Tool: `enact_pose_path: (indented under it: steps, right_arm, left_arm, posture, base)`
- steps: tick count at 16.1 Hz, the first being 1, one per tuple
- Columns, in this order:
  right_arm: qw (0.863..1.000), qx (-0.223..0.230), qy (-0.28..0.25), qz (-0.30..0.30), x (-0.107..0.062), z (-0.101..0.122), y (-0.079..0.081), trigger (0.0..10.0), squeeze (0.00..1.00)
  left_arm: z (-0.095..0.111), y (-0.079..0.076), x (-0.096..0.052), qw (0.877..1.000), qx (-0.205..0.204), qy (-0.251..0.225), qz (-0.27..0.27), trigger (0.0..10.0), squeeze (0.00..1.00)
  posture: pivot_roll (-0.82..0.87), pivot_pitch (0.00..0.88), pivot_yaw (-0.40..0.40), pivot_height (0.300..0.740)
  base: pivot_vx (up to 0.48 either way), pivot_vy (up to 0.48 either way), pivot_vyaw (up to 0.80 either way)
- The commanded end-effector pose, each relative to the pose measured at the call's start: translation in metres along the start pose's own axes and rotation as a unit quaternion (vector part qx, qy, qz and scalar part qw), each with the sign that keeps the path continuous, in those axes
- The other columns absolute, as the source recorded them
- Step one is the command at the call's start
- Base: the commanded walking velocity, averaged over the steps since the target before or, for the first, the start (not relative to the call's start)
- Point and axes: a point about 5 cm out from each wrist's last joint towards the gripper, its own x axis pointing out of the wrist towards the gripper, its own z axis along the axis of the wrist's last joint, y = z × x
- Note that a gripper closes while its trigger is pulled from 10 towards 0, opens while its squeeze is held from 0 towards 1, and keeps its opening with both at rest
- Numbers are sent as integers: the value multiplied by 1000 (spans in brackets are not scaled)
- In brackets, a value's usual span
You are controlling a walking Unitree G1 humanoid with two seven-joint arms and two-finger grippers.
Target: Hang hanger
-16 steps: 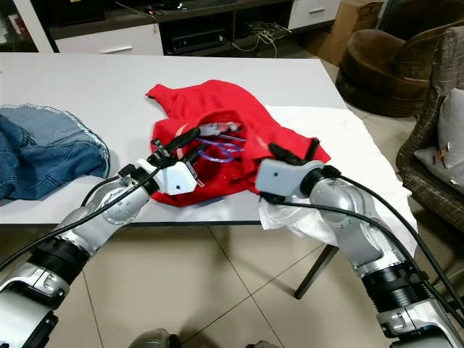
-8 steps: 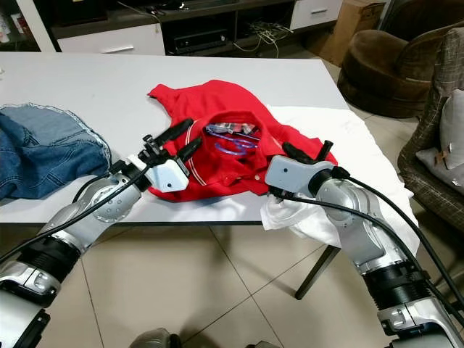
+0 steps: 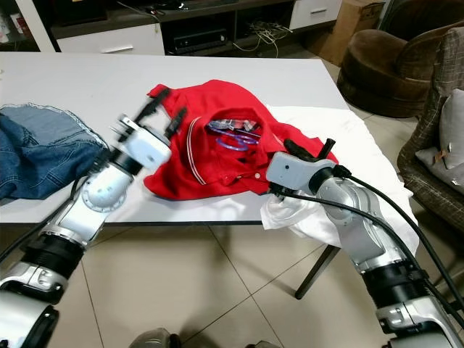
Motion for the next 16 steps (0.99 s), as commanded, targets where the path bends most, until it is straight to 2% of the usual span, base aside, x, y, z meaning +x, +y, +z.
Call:
enact_pose_path:
  steps: [1, 2, 3, 4, 6, 9, 11, 13, 14, 15, 16]
  right_arm:
    - [999, 20, 1, -32, 2, 0, -15, 0, 0]
    - [998, 39, -2, -40, 3, 1, -17, 0, 0]
    - [995, 78, -13, -57, 4, 6, -22, 0, 0]
    - [993, 95, -20, -65, 4, 8, -25, 0, 0]
    - [983, 154, -48, -84, 6, 18, -34, 0, 0]
    - [975, 198, -70, -66, 9, 27, -34, 0, 0]
    - [966, 237, -86, -54, 11, 34, -37, 0, 0]
    - [954, 279, -101, -40, 12, 39, -43, 0, 0]
    - [952, 287, -103, -36, 13, 39, -44, 0, 0]
    - [946, 304, -107, -28, 13, 41, -46, 0, 0]
    - [936, 333, -113, -20, 14, 43, -49, 0, 0]
  left_arm:
    - [-2, 8, -1, 999, -29, 11, 25, 10000, 176]
    - [-4, 14, 0, 997, -58, 21, 57, 10000, 165]
    - [-5, 21, 1, 991, -89, 27, 93, 10000, 165]
    - [-5, 25, 1, 989, -101, 30, 108, 10000, 161]
    - [-7, 35, -1, 975, -146, 37, 165, 10000, 153]
    - [-9, 37, -8, 963, -187, 49, 190, 10000, 122]
    - [-4, 30, -15, 968, -196, 41, 149, 10000, 110]
    - [8, 8, -24, 970, -234, 32, 54, 10000, 98]
    - [11, 3, -26, 970, -238, 29, 32, 10000, 98]
    - [16, -8, -32, 966, -257, 27, 6, 10000, 102]
    - [25, -23, -41, 957, -288, 28, -25, 10000, 102]
  posture:
    - [56, 9, -7, 740]
    - [56, 9, -7, 740]
    - [56, 9, -7, 740]
    - [56, 9, -6, 740]
    - [55, 8, -6, 740]
    - [55, 6, -10, 740]
    - [59, 5, -15, 740]
    - [67, 2, -19, 740]
    - [67, 2, -19, 740]
    - [72, 2, -21, 740]
    - [74, 1, -21, 740]
  base:
    - [0, 0, 0]
    - [0, 0, 0]
    - [0, 0, 0]
    - [0, 0, 0]
    - [0, 0, 0]
    - [0, 0, 0]
    - [0, 0, 0]
    - [0, 0, 0]
    - [0, 0, 0]
    - [0, 0, 0]
    - [0, 0, 0]
